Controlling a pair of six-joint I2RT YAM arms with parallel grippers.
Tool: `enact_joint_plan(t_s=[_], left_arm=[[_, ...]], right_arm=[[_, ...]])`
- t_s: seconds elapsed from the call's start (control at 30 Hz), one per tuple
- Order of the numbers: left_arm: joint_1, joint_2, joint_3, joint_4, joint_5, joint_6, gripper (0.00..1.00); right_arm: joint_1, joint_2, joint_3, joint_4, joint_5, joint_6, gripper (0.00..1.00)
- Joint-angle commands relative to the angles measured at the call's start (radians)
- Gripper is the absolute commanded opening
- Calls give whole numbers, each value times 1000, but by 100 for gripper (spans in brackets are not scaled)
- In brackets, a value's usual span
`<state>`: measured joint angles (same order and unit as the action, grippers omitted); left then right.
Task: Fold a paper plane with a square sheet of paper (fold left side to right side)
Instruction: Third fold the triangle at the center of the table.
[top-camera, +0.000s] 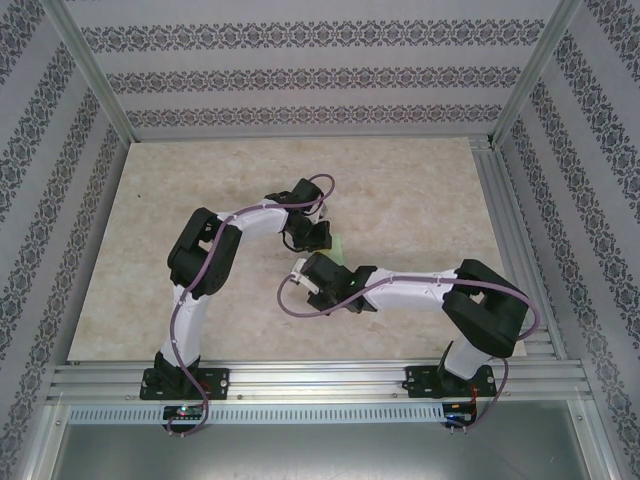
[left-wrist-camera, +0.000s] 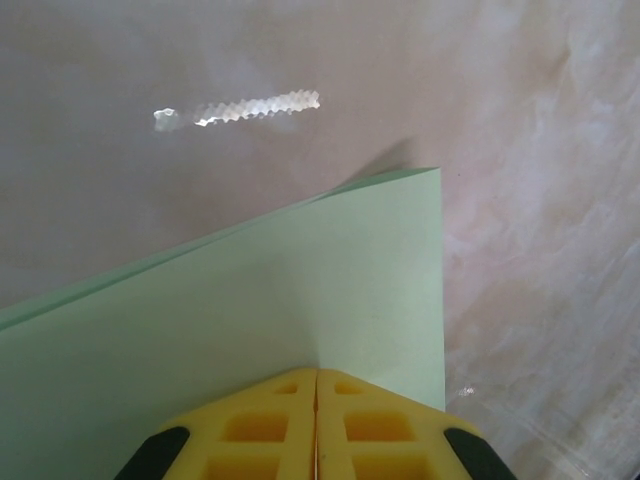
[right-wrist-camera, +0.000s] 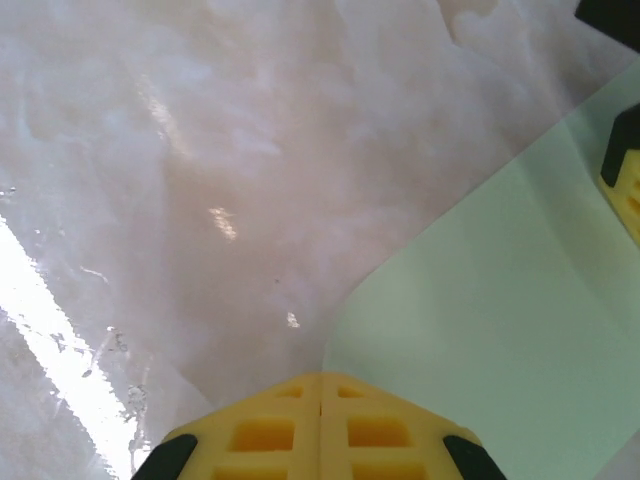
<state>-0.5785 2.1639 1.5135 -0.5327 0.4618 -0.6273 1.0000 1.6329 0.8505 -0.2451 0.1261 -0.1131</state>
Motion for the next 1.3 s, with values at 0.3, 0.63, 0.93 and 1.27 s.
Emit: enact_joint_plan(t_s=[0.3, 0.63, 0.93, 1.27], left_arm=[[-16, 60, 22, -47, -29, 43, 8], [-20, 60, 27, -52, -29, 42, 7], [-23, 62, 30, -56, -30, 42, 7], [-25, 66, 34, -58, -28, 42, 7]], right_arm=[[-252, -78, -44, 68, -431, 130, 0], [-423, -46, -63, 108, -570, 188, 0], [-457, -4, -41, 96, -566, 188, 0], [-476, 38, -22, 86, -543, 198, 0]])
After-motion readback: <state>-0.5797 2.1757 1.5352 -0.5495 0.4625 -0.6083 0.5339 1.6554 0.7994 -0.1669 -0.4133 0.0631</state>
